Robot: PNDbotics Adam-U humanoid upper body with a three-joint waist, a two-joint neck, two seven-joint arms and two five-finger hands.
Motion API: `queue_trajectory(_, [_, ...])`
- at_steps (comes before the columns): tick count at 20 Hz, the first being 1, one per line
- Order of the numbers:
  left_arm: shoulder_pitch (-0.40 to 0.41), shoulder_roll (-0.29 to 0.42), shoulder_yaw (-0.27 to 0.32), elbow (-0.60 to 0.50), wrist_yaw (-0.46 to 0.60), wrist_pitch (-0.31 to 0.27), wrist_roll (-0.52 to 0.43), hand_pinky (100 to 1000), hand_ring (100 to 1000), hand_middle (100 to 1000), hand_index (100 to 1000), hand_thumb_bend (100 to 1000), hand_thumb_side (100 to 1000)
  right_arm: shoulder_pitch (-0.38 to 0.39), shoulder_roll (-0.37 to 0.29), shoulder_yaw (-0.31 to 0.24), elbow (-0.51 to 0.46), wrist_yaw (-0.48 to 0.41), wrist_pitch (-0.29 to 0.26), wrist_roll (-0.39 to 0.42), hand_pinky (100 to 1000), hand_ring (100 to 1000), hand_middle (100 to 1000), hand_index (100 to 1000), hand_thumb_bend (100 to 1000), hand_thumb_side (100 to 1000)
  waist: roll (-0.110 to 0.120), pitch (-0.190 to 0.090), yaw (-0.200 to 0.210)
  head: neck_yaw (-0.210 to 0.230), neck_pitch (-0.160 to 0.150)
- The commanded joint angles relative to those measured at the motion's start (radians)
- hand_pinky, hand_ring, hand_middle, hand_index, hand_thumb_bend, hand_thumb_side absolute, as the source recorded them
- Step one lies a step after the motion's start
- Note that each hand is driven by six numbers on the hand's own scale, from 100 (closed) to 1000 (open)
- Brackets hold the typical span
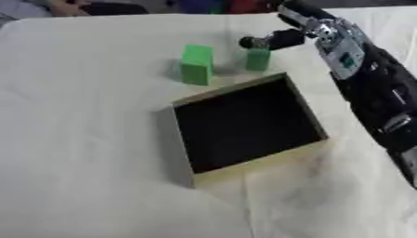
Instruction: Pick up objects on the table and place them in the box.
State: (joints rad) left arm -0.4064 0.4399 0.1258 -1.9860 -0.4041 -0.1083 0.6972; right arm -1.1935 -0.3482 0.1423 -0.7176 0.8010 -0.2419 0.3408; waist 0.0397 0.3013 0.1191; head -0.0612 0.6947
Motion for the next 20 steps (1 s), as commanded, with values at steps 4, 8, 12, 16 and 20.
queue_trajectory(4, [-0.014,0.014,0.001,-0.014,0.007,0.000,-0.008,808,703,715,912,314,859,-0.040,-0.018,-0.010,-0.029,0.112,-0.009,0.103,926,996,938,1000,484,536,0.001,-0.024,0.002,0.000,0.007])
queue_trajectory(8, [-0.015,0.014,0.000,-0.014,0.008,0.000,-0.010,807,702,715,912,311,846,-0.047,-0.019,-0.017,-0.027,0.180,-0.010,0.140,927,994,941,1000,392,408,0.001,-0.024,0.000,-0.001,0.006])
queue_trajectory(12, [-0.015,0.013,-0.001,-0.014,0.009,-0.001,-0.013,807,702,715,912,308,837,-0.052,-0.014,-0.023,-0.025,0.220,-0.003,0.143,925,990,936,1000,335,287,0.001,-0.023,0.002,-0.003,0.004])
queue_trajectory(16, [-0.017,0.013,-0.001,-0.014,0.009,-0.002,-0.013,806,702,715,912,307,832,-0.055,-0.010,-0.026,-0.016,0.243,0.009,0.137,925,990,937,1000,311,247,0.000,-0.020,0.005,-0.005,0.002])
queue_trajectory(20, [-0.020,0.014,-0.001,-0.014,0.009,-0.003,-0.012,805,701,714,912,307,826,-0.052,-0.022,-0.026,-0.014,0.255,0.014,0.137,924,989,932,1000,291,271,-0.004,-0.016,0.008,-0.007,-0.002])
